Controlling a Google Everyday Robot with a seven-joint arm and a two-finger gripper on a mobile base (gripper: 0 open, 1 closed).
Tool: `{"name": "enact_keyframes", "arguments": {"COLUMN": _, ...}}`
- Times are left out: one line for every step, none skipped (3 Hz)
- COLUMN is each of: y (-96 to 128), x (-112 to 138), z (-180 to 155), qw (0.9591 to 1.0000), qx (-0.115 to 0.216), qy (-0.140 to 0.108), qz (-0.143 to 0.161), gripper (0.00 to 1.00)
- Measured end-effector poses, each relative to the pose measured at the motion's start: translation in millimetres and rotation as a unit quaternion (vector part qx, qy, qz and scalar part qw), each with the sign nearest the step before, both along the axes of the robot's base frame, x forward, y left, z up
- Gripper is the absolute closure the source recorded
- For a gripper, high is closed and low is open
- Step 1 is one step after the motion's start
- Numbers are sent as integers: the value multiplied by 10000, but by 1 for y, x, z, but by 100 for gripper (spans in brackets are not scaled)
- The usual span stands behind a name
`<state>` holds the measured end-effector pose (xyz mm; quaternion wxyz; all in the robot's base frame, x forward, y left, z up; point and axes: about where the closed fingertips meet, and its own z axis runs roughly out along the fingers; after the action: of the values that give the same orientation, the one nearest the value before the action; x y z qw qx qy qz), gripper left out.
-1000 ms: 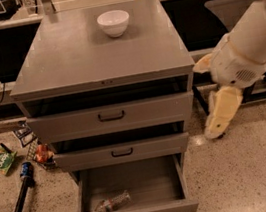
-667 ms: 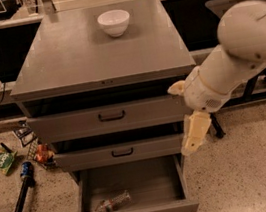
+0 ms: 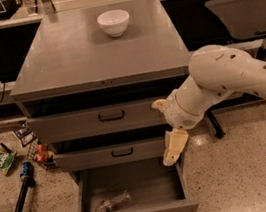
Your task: Pick water bottle from bottom drawer and place on counter
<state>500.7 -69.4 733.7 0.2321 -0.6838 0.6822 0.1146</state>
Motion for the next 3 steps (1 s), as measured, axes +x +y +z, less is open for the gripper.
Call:
{"name": "enact_keyframes", "arguments": {"y": 0, "x": 0, "z": 0, "qw": 10000, "qx": 0, "qy": 0, "qz": 0, "gripper": 0}}
{"name": "enact_keyframes", "arguments": {"y": 2, "x": 8, "z": -27, "qw": 9992, "qx": 328, "qy": 79, "qz": -194, "gripper": 0}}
{"name": "enact_keyframes", "arguments": {"y": 18, "x": 27, "z": -99, "qw": 9974, "qx": 694, "qy": 116, "qz": -175, "gripper": 0}}
